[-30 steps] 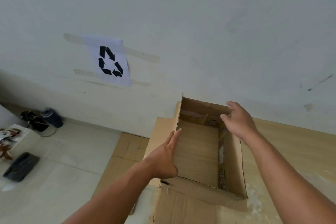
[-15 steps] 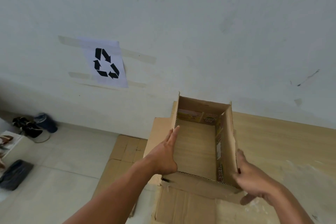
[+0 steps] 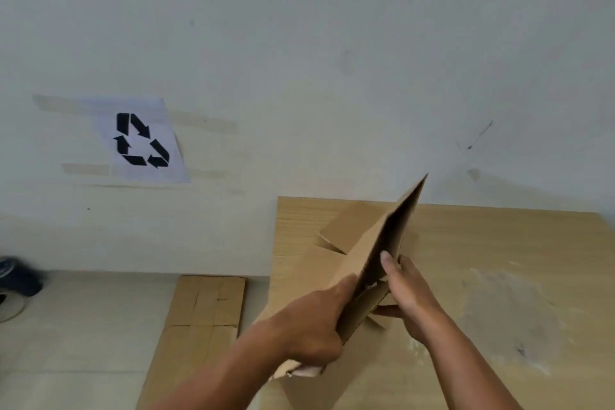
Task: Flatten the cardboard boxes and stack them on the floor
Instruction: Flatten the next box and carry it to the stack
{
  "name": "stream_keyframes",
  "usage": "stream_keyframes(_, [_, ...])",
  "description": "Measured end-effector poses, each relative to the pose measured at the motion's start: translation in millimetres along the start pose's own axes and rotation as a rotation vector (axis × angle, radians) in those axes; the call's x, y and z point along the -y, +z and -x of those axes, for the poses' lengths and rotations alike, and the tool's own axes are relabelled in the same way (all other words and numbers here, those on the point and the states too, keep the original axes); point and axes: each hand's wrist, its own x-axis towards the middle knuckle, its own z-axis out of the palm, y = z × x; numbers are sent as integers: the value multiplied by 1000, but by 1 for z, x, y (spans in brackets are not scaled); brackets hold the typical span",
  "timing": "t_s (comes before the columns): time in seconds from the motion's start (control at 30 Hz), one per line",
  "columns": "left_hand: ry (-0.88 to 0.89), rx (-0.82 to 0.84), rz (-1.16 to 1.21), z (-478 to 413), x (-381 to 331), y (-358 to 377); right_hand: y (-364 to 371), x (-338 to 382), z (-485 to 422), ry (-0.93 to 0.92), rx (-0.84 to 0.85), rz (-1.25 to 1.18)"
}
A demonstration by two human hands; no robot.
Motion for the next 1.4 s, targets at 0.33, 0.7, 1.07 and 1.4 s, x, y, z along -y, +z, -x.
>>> stream_keyframes(0.33, [191,181,-102,-23,-25,41,-25,-23,0,-84,-169,20])
stream_keyframes(0.7, [-311,-267,452,-101,21,33,-115,-39,10,-129,24,-342])
stream_keyframes(1.07, [-422,-77,1221,-118,68,48,-173,-75,-36,-17,184,-515])
stream_keyframes(1.4, [-530,-81,1462,-131,68,96,-178,-113,-93,140,347,-581])
